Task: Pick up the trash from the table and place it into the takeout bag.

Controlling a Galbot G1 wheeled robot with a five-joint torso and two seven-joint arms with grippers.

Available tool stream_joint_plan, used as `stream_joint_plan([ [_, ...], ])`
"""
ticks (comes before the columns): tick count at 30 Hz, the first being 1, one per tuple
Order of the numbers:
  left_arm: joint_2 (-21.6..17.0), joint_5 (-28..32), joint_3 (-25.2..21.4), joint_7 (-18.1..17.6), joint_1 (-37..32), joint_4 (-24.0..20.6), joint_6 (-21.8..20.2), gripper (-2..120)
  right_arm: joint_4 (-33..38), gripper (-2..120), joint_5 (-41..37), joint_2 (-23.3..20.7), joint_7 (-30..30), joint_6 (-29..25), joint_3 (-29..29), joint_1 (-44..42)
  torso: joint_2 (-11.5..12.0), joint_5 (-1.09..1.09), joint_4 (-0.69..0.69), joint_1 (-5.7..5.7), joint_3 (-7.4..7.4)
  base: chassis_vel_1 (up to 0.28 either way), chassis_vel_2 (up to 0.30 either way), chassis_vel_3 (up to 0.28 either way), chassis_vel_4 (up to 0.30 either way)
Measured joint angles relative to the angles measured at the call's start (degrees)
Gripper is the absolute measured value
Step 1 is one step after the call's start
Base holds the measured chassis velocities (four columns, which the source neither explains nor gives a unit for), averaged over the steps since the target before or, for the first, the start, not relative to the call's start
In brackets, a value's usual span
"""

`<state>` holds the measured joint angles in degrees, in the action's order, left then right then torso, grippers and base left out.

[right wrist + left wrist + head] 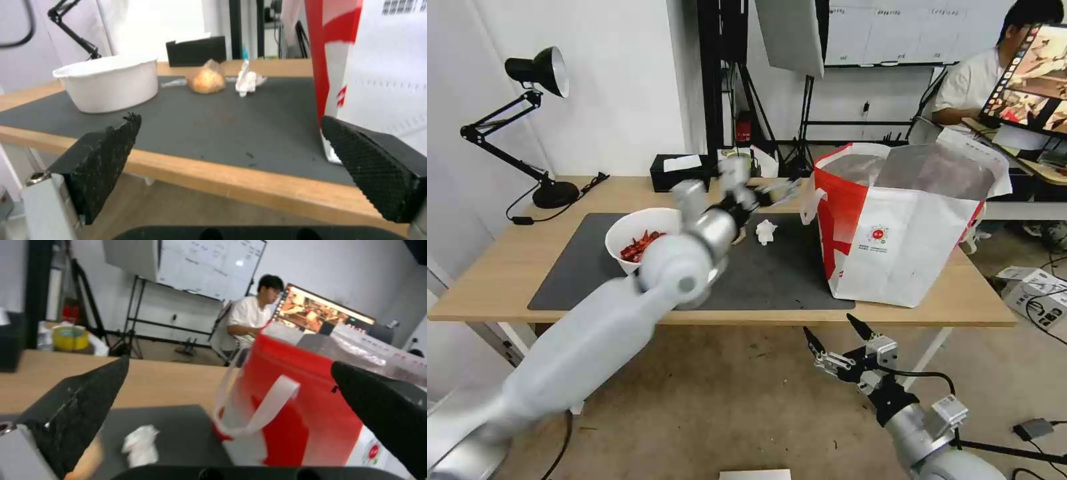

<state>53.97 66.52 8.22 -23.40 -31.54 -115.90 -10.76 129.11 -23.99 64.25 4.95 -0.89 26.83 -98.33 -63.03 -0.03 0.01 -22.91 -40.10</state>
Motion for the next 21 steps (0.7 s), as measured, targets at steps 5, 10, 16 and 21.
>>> stream_joint_plan([
  [5, -3.57, -3.76, -8.48, 2.3, -10.57, -4.1, 0.24, 101, -0.04, 100, 0.52, -0.41, -0.14, -1.04, -0.02, 0.2, 0.0, 0.01, -0.01, 0.0, 0.0, 0.0, 0.0, 0.0, 0.0],
  [10, -6.12, -9.53, -14.08, 5.9, -19.63, -6.4, 1.3, 100, -0.25, 100, 0.55, -0.61, -0.18, -1.81, -0.09, 0.13, 0.0, 0.02, -0.01, 0.0, 0.0, 0.0, 0.0, 0.0, 0.0],
  [16, -7.8, -20.03, -21.14, 12.89, -31.09, -7.76, 4.64, 100, -0.83, 100, 0.63, -0.29, -0.3, -2.62, -0.25, 0.4, 0.0, 0.02, 0.0, 0.0, 0.0, 0.0, 0.0, 0.0, 0.0],
  [21, -6.41, -26.59, -27.61, 15.22, -38.68, -9.0, 6.45, 100, -1.59, 100, 1.43, 0.21, -0.54, -4.58, -0.26, 0.86, -0.01, 0.02, -0.01, 0.0, 0.0, 0.0, 0.0, 0.0, 0.0],
])
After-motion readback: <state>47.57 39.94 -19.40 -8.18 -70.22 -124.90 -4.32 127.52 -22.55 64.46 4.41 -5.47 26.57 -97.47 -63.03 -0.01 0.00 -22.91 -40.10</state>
